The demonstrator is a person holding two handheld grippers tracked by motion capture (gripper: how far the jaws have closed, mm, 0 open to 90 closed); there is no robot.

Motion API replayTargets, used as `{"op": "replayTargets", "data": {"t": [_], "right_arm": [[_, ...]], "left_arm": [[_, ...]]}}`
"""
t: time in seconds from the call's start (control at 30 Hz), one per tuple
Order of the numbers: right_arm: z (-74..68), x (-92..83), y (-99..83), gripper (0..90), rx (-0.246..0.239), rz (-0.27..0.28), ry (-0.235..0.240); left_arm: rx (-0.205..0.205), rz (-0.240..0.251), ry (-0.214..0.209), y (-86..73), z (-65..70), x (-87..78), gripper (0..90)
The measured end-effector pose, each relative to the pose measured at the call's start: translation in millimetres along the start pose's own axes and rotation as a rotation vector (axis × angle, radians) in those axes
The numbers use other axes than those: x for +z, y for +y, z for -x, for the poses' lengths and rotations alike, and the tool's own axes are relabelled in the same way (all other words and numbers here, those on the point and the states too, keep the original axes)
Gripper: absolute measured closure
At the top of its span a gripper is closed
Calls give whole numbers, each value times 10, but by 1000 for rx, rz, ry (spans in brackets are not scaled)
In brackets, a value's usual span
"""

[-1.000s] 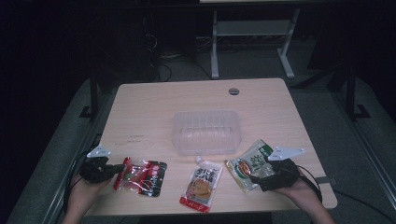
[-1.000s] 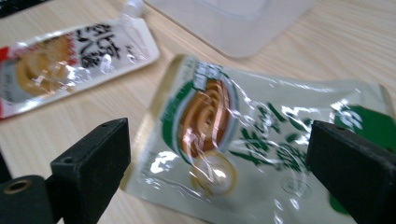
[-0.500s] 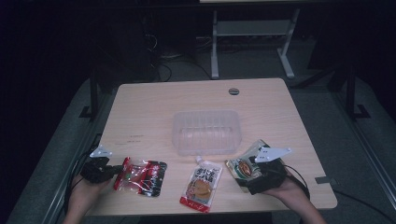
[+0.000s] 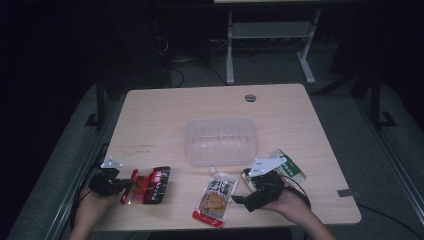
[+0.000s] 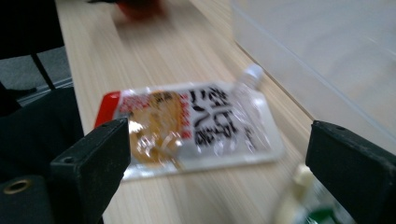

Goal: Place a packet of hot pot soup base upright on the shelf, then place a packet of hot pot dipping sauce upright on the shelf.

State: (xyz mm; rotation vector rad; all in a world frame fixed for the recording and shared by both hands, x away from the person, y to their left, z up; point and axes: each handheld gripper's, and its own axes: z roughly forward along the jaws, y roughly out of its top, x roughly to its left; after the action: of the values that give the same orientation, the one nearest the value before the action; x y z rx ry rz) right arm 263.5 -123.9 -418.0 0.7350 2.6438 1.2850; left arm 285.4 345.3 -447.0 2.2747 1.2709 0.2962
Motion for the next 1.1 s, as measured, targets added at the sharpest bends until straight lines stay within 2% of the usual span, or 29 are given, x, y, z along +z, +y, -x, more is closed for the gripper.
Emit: {"op": "replayTargets", "data": {"t": [0.07,0.13,0.17,0.2,0.3,0.4,0.5,0.57,0.77,0.83,0.97,1.03,1.1], "right_arm": [[-53,89,87,60,-11,-5,23],[-86,168,158,60,-21,-2,41],[-126,261,244,61,-32,-6,63],[-126,261,244,61,-32,-6,63],[-158,398,362,89,-23,-3,107],[-157,533,459,91,-10,-1,149],[-167,645,532,93,-7,-3,160],[-179,701,567,93,-3,-2,175],[-244,844,616,93,-3,-25,214],[-264,886,625,93,2,-28,225],[-289,986,646,93,17,-43,247],[-292,1043,661,93,28,-45,264],[-302,1099,677,93,36,-44,278]], "left_arm": [[8,-10,5,6,3,-5,899],[-1,-7,5,6,5,-3,899],[-3,-6,5,4,6,-3,900],[-5,-4,6,2,7,-2,900],[-28,4,-7,-5,13,0,900],[-32,-1,-10,4,36,4,900],[-45,2,-25,11,67,14,899],[-47,1,-37,17,85,20,900],[-39,-9,-33,50,159,40,899],[-45,-4,-38,58,186,52,900],[-28,-8,-36,76,218,63,900],[-43,1,-42,77,245,72,899],[-37,-1,-42,81,251,72,900]]}}
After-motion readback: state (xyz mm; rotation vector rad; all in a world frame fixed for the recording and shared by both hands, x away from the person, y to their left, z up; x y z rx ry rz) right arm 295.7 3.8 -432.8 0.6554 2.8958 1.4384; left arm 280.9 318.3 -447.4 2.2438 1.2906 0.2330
